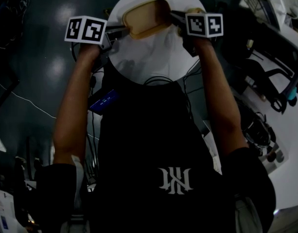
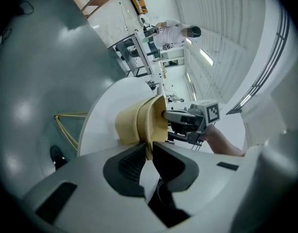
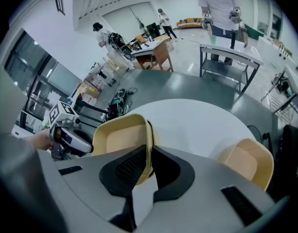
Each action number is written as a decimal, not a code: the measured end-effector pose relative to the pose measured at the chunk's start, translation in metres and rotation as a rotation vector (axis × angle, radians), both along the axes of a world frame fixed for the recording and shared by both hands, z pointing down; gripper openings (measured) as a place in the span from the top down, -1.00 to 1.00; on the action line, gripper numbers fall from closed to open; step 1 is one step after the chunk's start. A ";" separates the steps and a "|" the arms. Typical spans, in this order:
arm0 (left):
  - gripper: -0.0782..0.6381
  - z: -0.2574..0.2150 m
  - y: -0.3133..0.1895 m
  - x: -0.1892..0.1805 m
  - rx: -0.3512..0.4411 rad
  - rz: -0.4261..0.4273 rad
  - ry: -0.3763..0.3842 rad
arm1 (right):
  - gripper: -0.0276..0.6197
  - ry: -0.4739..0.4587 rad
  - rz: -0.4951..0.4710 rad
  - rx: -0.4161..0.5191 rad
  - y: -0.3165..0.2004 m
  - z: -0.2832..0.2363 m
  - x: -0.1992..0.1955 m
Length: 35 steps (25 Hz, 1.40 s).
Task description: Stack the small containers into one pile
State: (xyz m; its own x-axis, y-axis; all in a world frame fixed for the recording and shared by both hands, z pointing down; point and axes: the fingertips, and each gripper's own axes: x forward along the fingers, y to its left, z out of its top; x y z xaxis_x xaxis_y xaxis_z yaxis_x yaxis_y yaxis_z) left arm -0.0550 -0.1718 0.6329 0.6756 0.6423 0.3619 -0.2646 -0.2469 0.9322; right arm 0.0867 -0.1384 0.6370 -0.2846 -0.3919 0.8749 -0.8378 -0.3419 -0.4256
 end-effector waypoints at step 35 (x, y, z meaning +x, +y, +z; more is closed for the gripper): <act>0.76 -0.122 -0.004 0.036 0.465 0.087 0.337 | 0.71 0.235 0.098 0.714 0.016 -0.183 -0.013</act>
State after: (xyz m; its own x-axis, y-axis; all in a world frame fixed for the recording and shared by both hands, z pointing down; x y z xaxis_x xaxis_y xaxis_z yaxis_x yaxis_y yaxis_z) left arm -0.0187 -0.1756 0.5104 0.7543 0.5256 0.3935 0.0679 -0.6585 0.7495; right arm 0.0734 -0.1219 0.4539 -0.0569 -0.8999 0.4323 -0.9139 -0.1273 -0.3853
